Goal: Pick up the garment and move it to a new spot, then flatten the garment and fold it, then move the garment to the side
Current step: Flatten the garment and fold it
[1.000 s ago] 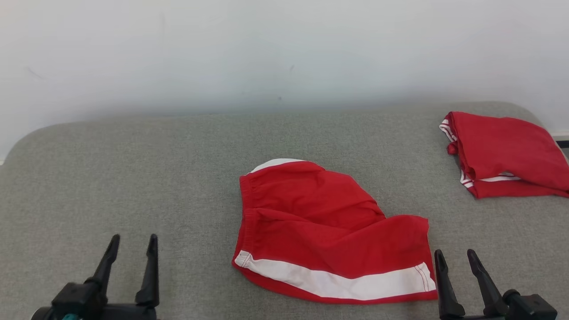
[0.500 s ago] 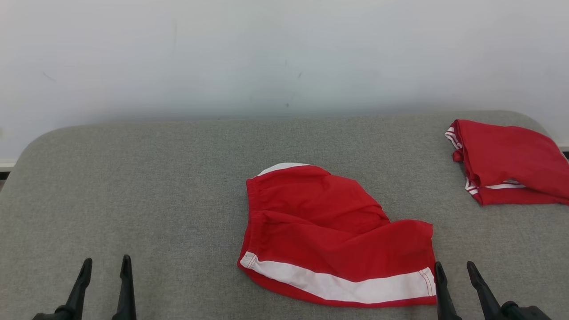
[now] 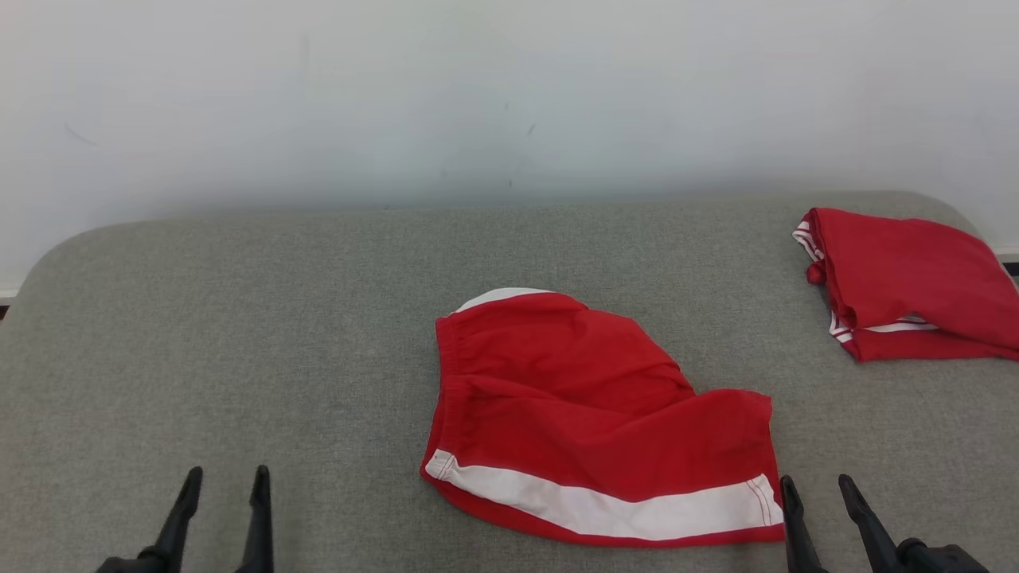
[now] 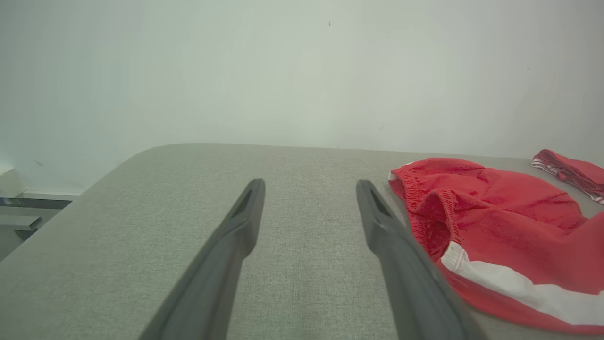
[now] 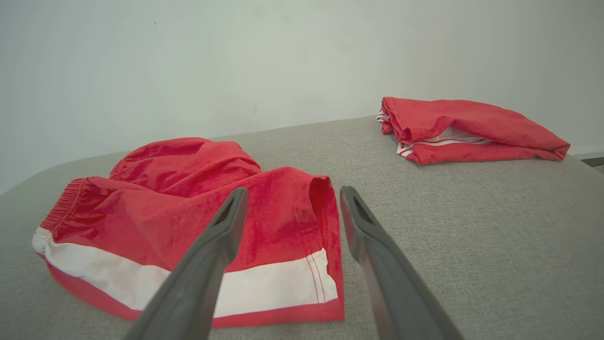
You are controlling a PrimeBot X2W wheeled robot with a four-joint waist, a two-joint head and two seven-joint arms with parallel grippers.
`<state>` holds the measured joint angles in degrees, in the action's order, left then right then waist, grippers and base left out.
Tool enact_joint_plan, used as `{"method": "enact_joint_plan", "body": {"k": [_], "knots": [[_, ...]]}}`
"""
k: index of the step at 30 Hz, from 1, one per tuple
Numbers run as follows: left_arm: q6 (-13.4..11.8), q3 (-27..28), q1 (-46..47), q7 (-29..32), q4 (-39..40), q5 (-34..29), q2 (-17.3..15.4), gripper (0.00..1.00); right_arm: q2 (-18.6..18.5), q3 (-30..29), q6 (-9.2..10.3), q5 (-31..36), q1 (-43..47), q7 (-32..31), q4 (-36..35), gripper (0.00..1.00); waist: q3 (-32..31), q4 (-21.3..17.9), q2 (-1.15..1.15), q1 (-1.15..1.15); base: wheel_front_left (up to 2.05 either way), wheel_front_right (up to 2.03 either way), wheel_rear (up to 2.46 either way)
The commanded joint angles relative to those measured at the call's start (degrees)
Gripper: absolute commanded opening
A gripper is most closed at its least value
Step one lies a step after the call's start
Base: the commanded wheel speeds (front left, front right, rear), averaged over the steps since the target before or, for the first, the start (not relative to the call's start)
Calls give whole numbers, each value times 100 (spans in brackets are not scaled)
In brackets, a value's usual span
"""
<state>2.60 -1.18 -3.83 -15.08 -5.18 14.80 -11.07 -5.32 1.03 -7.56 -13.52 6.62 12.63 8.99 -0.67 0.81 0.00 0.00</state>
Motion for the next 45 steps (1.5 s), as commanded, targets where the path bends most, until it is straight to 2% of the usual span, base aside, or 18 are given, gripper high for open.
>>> {"method": "enact_joint_plan", "body": {"k": [1,9,13,26,35,36,38,39,41,42,44,45], "knots": [[8,-20,62,-8,-21,-34,17,100,-43,-16,18,27,-37,-9,18,100,15,-13,0,0,0,0,0],[392,-922,612,27,-722,-203,-1,100,-381,153,18,29,-478,-250,704,100,270,-134,0,0,0,0,0],[470,-1434,1023,26,-1266,-173,-89,100,-547,464,18,-56,-827,-265,1202,100,487,-209,0,0,0,0,0],[479,-3176,2238,-12,-2401,490,-408,100,-748,1557,18,-527,-1893,37,2716,100,942,-305,0,0,0,0,0],[479,-3524,2463,-9,-2529,727,-413,100,-824,1985,18,-770,-2114,204,3048,100,955,-309,0,0,0,0,0],[480,-3562,2472,-9,-2565,763,-396,100,-819,2029,17,-793,-2138,212,3083,87,950,-310,0,0,0,0,0],[480,-3608,2504,-9,-2630,827,-378,100,-806,2128,17,-847,-2207,231,3117,46,943,-313,0,0,0,0,0],[480,-3626,2512,-9,-2661,842,-378,73,-807,2171,17,-869,-2236,234,3138,4,938,-316,0,0,0,0,0],[481,-3667,2553,-9,-2675,909,-358,38,-830,2232,17,-932,-2310,242,3145,0,931,-320,0,0,0,0,0],[481,-3668,2574,-9,-2675,936,-360,34,-844,2251,17,-953,-2328,249,3152,0,925,-320,0,0,0,0,0],[481,-3596,2586,-9,-2612,1002,-367,0,-865,2285,17,-997,-2348,255,3173,0,909,-315,0,0,0,0,0],[481,-3596,2586,-9,-2612,1002,-367,0,-865,2285,17,-997,-2348,255,3173,0,909,-315,0,0,0,0,0]]}}
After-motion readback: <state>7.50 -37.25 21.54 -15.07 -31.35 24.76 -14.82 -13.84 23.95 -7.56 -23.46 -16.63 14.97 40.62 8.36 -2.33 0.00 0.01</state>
